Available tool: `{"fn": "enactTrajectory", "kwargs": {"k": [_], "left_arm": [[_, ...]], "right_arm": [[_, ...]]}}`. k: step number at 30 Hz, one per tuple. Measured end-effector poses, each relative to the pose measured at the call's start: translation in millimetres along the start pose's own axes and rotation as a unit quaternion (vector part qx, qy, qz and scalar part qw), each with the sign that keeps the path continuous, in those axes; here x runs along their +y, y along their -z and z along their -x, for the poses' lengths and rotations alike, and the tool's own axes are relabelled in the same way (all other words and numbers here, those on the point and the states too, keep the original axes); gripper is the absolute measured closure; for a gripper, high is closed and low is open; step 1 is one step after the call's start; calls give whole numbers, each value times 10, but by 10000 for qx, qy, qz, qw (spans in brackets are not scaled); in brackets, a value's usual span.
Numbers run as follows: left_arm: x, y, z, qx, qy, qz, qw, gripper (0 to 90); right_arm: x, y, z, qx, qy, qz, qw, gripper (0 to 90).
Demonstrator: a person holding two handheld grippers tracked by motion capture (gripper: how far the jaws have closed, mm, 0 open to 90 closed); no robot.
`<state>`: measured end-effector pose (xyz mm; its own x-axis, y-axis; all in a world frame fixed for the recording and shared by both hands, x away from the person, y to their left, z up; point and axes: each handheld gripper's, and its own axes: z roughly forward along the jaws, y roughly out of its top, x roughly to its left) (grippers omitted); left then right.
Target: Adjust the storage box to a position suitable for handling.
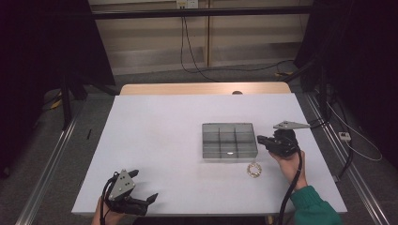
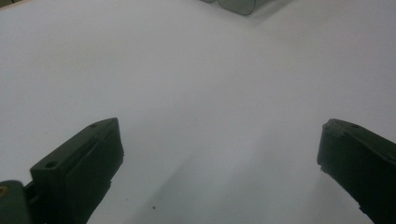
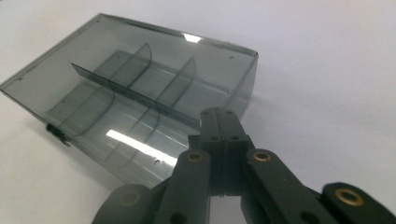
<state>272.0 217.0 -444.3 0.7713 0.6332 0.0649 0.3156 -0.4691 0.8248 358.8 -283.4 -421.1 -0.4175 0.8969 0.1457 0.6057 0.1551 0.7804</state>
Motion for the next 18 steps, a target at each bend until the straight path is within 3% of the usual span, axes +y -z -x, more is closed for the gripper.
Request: {"fn": "enactTrajectory", "kwargs": {"k": [6, 18], "left_arm": [[-1, 1, -3, 10, 71, 39, 10000, 3], [-1, -2, 1, 12, 59, 37, 10000, 3]], "right_arm": [[-11, -90, -15, -62, 64, -311, 9995, 900], [-30, -147, 24, -112, -33, -435, 9990, 900]]}}
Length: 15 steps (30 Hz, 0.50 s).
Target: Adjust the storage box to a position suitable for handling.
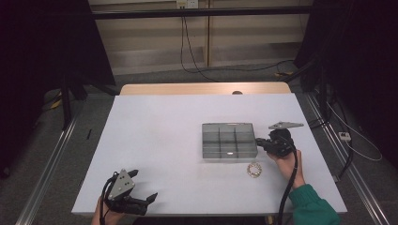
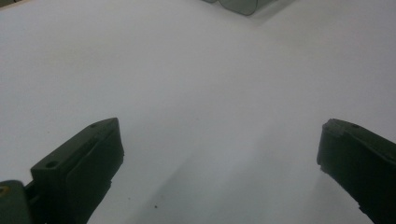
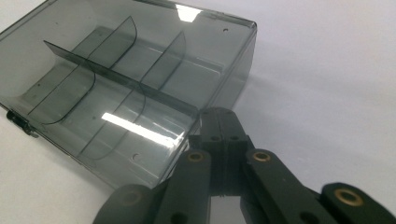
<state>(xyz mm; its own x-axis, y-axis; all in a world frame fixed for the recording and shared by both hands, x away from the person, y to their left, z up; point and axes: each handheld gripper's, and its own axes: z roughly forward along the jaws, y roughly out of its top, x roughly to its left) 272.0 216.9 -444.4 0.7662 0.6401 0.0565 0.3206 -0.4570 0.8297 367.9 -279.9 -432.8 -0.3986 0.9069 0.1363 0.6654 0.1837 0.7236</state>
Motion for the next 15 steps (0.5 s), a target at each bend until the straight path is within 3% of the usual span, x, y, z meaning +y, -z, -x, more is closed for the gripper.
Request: {"fn": "enactTrajectory", "kwargs": {"k": [15], "left_arm": [[-1, 12, -15, 17, 7, -10, 10000, 4]], "right_arm": [[-6, -40, 16, 34, -132, 21, 9999, 900]]}}
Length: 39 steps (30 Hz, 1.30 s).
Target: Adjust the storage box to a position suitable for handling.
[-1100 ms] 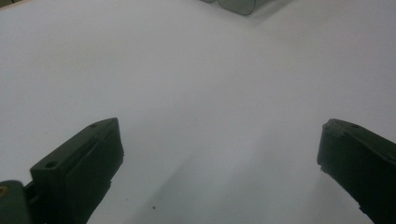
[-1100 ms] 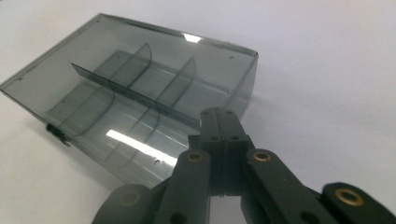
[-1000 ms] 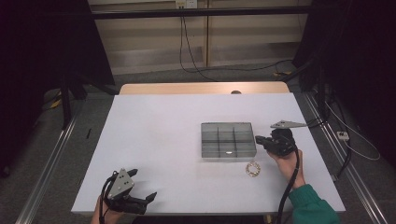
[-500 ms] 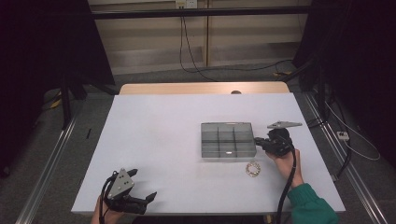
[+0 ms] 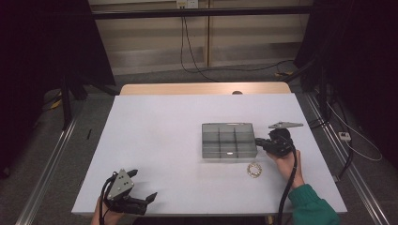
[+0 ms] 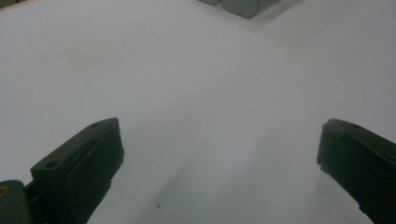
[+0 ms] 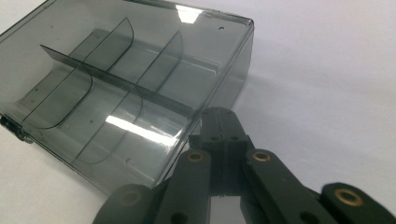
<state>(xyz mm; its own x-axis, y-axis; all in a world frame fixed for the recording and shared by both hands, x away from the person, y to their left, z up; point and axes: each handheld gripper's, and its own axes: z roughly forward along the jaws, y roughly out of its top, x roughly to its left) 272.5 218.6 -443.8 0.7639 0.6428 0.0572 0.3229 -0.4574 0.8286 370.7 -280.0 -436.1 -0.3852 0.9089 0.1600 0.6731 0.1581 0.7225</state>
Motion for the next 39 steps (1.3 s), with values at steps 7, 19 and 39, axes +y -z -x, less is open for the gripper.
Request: {"fn": "enactTrajectory", "kwargs": {"k": [7, 19, 39], "left_arm": [[-1, 4, 0, 1, -20, -14, 10000, 4], [2, 10, -9, 35, 7, 9, 10000, 3], [1, 9, -6, 8, 1, 42, 10000, 2]], "right_arm": [[28, -46, -69, 73, 83, -18, 9999, 900], [53, -88, -139, 101, 113, -104, 9998, 900], [108, -253, -322, 160, 349, -247, 9990, 900]]}}
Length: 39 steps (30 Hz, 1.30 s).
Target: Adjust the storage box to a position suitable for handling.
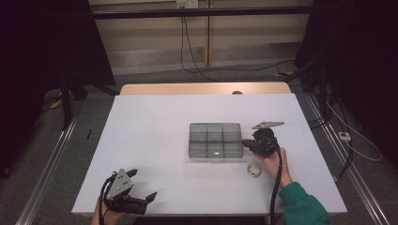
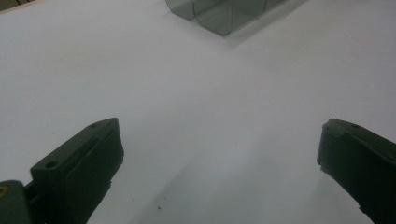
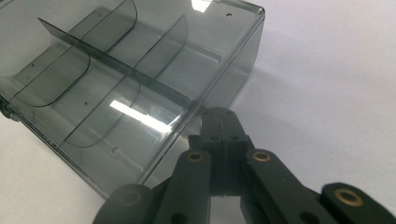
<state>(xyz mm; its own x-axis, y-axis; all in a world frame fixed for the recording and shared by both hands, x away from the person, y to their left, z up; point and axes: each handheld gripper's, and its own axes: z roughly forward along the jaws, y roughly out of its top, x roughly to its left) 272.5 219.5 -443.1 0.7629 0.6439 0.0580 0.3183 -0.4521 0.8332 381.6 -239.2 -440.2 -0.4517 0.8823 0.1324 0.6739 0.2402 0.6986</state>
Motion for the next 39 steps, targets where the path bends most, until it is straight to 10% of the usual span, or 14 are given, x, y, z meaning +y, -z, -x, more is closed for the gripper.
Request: {"fn": "enactTrajectory", "kwargs": {"k": [39], "left_arm": [[-4, -21, 11, -3, -4, -31, 10000, 3]], "right_arm": [[120, -216, -188, 100, 188, -151, 9997, 900]]}}
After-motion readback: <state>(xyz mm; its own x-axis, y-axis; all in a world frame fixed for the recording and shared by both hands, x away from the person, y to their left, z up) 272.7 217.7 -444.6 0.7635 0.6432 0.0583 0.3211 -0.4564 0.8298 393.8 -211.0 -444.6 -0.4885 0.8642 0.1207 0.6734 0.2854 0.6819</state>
